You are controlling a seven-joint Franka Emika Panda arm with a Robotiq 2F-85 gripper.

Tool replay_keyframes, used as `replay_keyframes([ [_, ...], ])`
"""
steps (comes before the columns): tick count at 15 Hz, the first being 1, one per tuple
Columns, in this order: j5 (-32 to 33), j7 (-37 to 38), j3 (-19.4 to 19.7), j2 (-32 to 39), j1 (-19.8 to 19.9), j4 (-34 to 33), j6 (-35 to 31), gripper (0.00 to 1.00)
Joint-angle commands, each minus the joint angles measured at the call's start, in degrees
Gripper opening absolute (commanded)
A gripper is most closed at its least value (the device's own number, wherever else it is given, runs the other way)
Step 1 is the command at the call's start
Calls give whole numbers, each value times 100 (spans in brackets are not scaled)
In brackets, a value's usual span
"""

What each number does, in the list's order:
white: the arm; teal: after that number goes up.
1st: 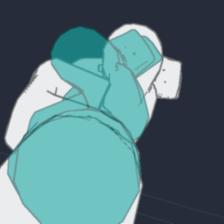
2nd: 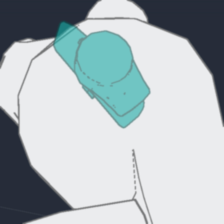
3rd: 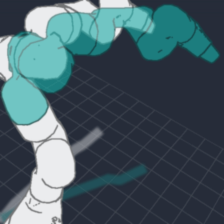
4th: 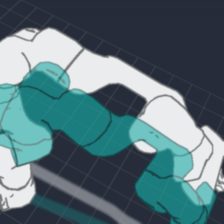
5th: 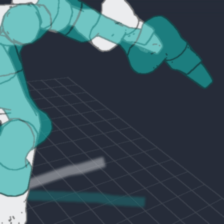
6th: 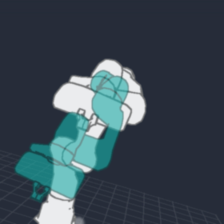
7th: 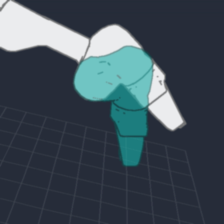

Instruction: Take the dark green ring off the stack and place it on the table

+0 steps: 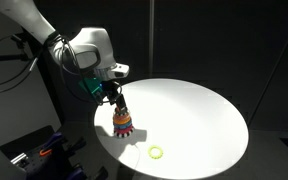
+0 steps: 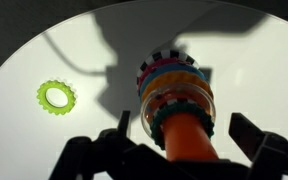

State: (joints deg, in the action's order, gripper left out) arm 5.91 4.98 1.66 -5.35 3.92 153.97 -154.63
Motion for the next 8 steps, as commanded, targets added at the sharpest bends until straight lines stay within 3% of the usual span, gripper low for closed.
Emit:
replay_keyframes([
  [1,-195,-147,41,195,-43,-131,-146,100],
  [8,-504,-325,52,379,-65,-198,-330,100],
])
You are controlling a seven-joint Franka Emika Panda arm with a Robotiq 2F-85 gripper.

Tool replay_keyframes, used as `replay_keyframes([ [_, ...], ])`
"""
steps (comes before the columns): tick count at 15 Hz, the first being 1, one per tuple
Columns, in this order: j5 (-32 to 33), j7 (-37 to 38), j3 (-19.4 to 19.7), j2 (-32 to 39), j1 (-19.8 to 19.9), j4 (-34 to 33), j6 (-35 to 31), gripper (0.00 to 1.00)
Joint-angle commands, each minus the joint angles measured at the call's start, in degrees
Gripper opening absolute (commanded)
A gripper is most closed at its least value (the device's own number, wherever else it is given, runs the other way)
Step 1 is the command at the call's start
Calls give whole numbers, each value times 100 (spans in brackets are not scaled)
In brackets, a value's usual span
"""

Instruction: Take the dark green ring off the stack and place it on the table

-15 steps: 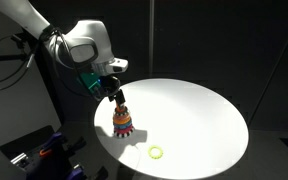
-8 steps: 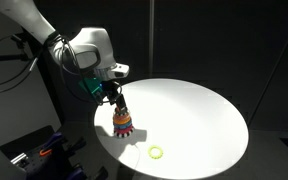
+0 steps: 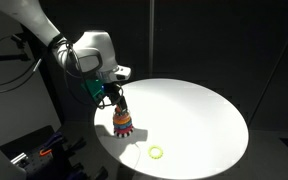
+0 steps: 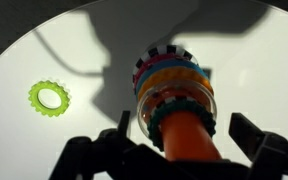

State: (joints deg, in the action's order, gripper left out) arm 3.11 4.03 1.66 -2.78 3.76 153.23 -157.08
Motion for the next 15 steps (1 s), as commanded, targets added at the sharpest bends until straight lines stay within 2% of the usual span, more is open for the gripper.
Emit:
replay_keyframes([
  [1,-282,-266,52,141,-54,-135,-105,100],
  [10,-816,-680,38,272,-73,-191,-201,100],
  [11,-830,-685,37,279,-74,-192,-208,89],
  [12,-855,-699,37,289,-77,-194,-210,73],
  [15,-875,-708,33,312,-77,-209,-207,49],
])
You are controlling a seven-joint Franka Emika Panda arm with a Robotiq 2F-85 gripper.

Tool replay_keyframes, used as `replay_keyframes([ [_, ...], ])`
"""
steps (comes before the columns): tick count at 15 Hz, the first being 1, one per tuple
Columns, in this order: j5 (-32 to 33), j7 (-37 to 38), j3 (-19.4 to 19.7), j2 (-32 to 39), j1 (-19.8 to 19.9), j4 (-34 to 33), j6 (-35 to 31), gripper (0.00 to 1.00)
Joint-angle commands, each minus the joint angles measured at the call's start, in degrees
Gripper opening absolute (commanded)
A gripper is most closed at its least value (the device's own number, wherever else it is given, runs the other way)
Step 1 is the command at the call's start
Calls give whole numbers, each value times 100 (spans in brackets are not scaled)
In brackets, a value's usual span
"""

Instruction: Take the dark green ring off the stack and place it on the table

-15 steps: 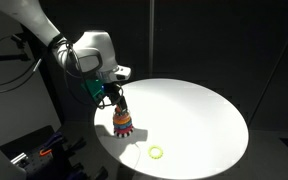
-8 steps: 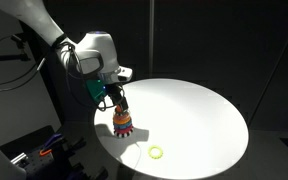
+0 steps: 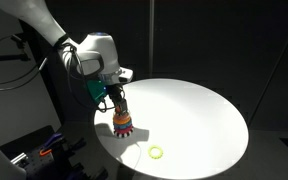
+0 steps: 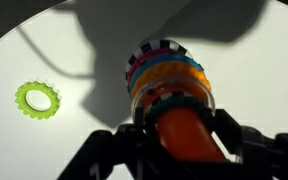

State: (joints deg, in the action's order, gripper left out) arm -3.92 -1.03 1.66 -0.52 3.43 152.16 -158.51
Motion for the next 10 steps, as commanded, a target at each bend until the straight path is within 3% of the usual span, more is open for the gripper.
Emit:
replay_keyframes([
  [1,-158,-190,33,77,-43,-114,-68,45],
  [10,-61,-107,30,-377,-52,-36,110,45],
])
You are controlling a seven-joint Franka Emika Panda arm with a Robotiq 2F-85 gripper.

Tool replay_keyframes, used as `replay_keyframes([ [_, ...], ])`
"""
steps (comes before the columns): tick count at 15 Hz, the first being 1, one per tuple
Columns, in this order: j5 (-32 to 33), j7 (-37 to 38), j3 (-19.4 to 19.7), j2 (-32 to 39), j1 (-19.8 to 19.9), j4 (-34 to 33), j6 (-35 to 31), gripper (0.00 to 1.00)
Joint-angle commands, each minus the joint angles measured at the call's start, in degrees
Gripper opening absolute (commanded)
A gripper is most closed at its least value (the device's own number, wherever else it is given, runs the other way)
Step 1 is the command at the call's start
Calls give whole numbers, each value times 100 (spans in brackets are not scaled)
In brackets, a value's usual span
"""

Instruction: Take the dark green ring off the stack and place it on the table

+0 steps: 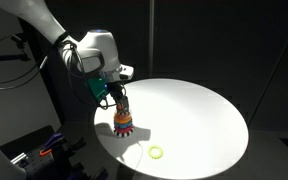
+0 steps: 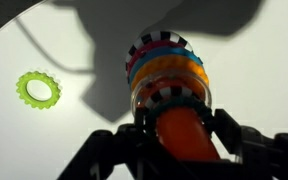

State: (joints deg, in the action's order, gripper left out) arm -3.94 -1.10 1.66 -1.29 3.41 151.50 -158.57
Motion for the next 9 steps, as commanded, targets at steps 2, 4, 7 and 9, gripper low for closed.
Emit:
replay_keyframes([
  [2,-18,-57,32,-497,-58,64,160,45],
  [4,9,-35,40,-713,-63,94,204,45],
  [7,96,39,64,-936,-18,71,234,45],
  [9,176,108,101,-974,57,-11,263,45],
])
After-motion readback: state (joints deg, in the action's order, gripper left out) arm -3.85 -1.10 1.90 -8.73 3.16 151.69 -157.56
